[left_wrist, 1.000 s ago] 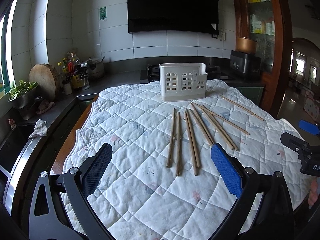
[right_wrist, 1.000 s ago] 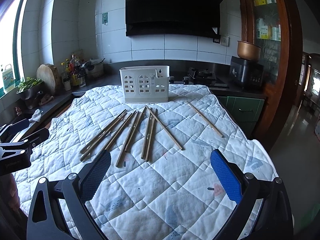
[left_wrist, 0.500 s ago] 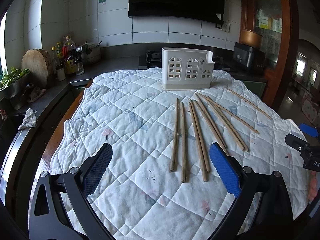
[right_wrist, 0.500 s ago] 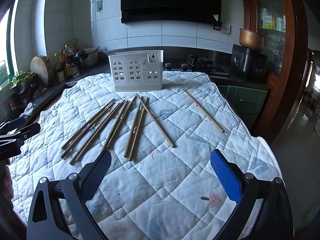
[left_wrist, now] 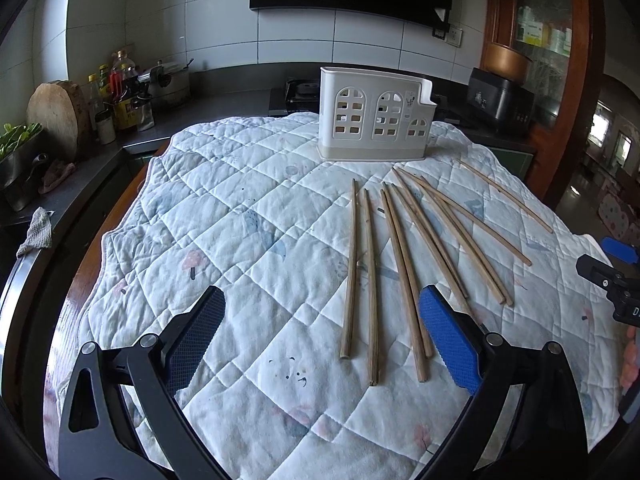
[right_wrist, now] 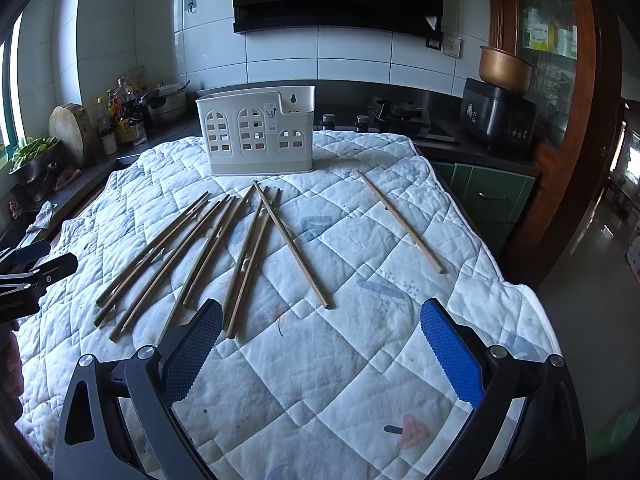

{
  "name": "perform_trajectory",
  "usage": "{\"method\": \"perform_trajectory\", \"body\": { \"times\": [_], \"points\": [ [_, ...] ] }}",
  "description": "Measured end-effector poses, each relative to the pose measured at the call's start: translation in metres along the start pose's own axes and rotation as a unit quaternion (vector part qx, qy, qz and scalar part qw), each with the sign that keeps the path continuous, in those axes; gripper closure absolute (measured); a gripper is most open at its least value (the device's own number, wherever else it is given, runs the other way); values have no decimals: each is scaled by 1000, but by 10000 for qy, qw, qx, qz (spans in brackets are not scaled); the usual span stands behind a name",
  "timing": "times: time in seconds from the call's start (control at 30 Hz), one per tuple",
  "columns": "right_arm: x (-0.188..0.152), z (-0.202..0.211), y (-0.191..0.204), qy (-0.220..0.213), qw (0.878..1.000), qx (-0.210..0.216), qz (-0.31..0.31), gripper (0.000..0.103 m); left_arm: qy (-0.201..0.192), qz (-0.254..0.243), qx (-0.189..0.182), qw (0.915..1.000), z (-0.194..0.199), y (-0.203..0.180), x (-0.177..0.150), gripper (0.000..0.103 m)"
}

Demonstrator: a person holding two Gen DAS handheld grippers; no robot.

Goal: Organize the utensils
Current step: 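Lower the left gripper and close it on one wooden chopstick while the right gripper grasps another chopstick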

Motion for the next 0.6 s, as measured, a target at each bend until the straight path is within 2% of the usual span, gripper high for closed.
{"method": "perform_trajectory", "body": {
  "times": [0.13,0.23,0.43,0.6],
  "points": [
    [4,-10,-5,75,10000,-14,39,7,115,56,-56,9999,-10,5,0,8],
    [6,-18,-8,164,9999,10,30,7,265,41,-143,9995,-19,7,-1,23],
    [10,-32,-13,288,9996,21,79,7,401,75,-242,9989,-32,12,-4,28],
    [15,-44,-16,377,9991,-34,173,8,521,89,-367,9979,-42,13,-7,39]
  ]
}}
Point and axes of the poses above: each gripper's, at about its wrist camera, not at the fingertips, and z roughly against the way its jaws point, y to its left, x to its top, the point moved 3 cm from there along -z, roughly the way its jaws point, and after that the axes turned 7 degrees about -z, right-handed, at the moved point
